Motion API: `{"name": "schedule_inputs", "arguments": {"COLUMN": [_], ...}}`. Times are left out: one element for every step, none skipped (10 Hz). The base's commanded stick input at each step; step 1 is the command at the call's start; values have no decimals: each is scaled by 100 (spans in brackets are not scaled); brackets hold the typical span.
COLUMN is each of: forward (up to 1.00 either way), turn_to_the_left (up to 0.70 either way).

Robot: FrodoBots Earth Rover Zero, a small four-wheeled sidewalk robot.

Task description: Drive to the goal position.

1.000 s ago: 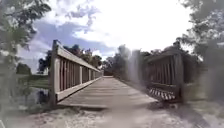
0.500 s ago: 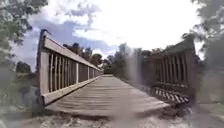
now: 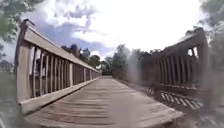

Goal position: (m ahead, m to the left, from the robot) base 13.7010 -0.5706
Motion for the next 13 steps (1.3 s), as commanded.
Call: {"name": "schedule_inputs", "arguments": {"forward": [69,69,69,69,69,69,69,69,69,69,69,69,69], "turn_to_the_left": [1,1,1,1,1,1,1,1,1,1,1,1,1]}}
